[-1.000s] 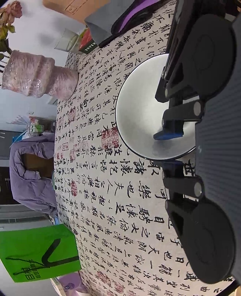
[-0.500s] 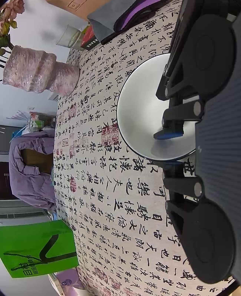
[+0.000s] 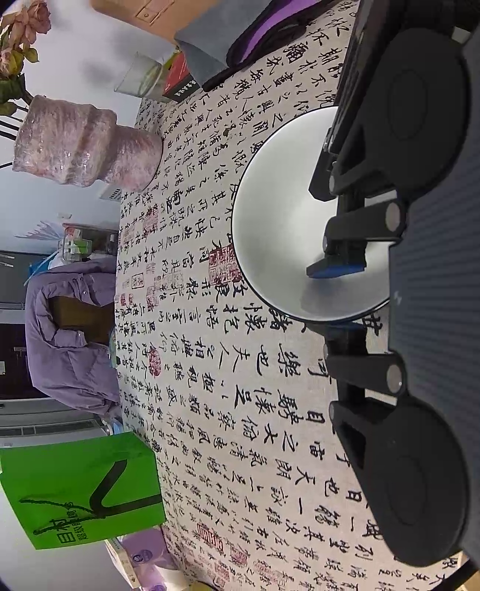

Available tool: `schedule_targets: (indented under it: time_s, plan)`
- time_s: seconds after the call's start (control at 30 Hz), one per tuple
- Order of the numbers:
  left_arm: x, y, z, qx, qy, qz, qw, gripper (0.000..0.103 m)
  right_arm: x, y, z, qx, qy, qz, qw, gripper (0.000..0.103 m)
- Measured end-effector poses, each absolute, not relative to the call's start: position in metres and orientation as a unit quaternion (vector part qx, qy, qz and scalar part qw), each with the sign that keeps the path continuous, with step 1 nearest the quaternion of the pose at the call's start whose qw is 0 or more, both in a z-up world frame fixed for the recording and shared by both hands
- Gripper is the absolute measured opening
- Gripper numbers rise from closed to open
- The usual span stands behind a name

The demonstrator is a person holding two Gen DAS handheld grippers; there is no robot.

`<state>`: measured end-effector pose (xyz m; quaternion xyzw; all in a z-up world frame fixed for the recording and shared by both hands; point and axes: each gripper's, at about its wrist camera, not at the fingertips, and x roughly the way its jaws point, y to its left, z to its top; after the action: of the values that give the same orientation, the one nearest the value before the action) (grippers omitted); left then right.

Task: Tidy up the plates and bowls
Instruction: 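Lift the white bowl with both grippers and carry it toward the blue bowl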

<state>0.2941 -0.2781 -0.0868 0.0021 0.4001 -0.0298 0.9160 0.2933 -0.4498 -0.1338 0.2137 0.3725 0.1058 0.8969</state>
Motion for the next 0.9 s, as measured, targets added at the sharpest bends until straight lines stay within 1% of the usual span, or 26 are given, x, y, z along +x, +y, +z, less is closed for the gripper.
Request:
schedule_targets:
  time_s: [0.27,0.9]
  plan:
    - [0.282,-0.275,-0.073,0.016,0.383,-0.021,0.923,0.023,0.283,-0.446,-0.124,0.217,0.356,0.121,0.901,0.014]
    - [0.261,-0.258,-0.065,0.010,0.376,-0.010,0.926,0.023,0.268,-0.432,-0.115,0.203,0.340,0.141,0.907,0.014]
